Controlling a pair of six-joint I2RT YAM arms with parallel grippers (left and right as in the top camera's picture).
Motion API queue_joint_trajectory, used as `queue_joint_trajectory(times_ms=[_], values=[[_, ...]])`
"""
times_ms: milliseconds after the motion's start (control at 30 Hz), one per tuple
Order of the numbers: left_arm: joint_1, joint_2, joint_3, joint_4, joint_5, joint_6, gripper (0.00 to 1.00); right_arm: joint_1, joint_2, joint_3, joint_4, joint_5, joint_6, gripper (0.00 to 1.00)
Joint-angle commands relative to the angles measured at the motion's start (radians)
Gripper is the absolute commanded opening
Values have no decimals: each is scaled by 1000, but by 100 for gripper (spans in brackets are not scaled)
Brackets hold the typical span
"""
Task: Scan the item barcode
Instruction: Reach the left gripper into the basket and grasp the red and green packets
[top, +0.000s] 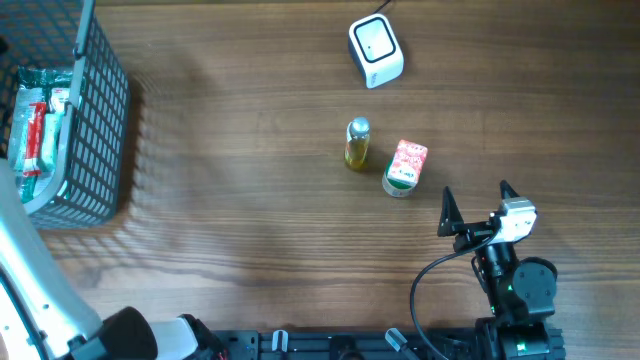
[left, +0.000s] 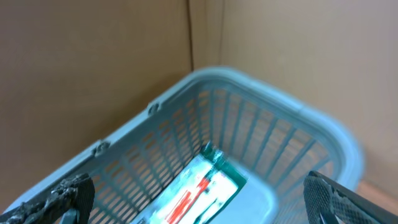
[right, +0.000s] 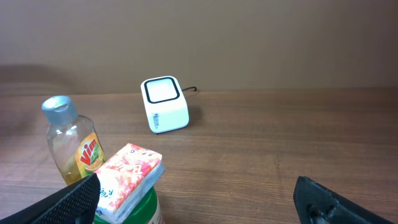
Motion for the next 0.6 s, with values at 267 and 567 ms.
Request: queue_joint_trajectory(times_ms=[267, 567], values=[[97, 154, 10, -137, 14, 40, 100, -4, -5, -1, 2, -9, 7, 100], [97, 163, 10, -142, 18, 40, 100, -4, -5, -1, 2, -9, 7, 100]])
